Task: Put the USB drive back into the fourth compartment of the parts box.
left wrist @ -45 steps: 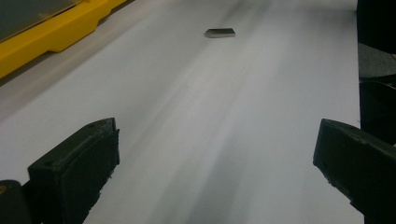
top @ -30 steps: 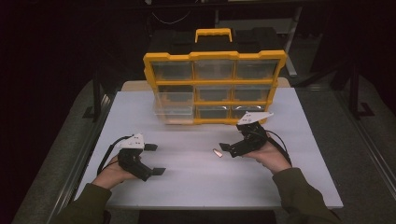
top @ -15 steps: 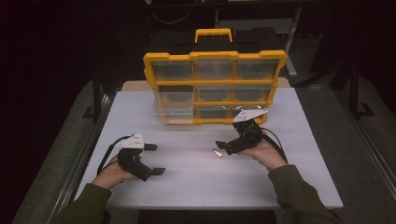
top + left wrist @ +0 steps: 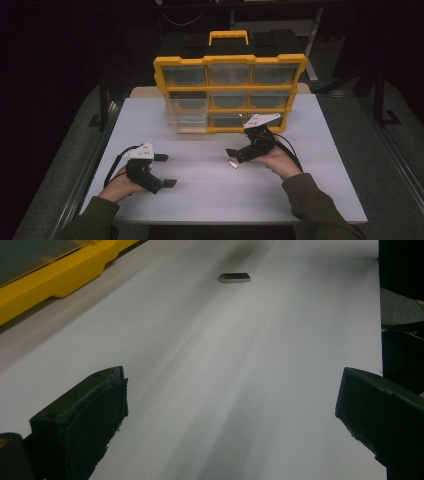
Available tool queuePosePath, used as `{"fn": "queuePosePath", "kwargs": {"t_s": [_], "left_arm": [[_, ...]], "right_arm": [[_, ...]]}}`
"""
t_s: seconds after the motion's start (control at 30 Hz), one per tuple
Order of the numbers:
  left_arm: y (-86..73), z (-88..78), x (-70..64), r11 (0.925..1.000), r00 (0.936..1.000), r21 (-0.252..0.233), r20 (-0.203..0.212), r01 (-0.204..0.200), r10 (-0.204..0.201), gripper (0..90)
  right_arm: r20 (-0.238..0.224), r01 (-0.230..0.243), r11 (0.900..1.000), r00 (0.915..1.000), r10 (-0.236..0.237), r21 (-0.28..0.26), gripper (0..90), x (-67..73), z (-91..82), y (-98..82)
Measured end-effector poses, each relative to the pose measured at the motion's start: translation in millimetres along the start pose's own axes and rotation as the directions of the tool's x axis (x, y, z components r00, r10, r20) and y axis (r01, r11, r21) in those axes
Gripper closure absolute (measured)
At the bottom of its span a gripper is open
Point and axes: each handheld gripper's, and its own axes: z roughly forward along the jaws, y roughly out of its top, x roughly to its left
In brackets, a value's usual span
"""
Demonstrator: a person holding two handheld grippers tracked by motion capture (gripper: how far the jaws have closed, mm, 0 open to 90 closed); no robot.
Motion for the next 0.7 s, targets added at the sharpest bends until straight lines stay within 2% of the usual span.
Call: {"fn": "queuePosePath", "kwargs": {"t_s": [0.37,0.7], "left_arm": [[0.1,0.3,-0.4,1.0000,1.0000,0.000,-0.001,-0.003,0.003,0.0],[-0.2,0.6,-0.7,1.0000,1.0000,0.001,-0.003,-0.004,0.004,0.0]], "right_arm": [[-0.004,0.006,1.000,1.0000,-0.006,0.008,0.0,-0.5,9.9,2.8],[-0.008,0.027,0.998,0.9996,-0.027,0.050,0.0,3.5,20.7,-1.9]]}}
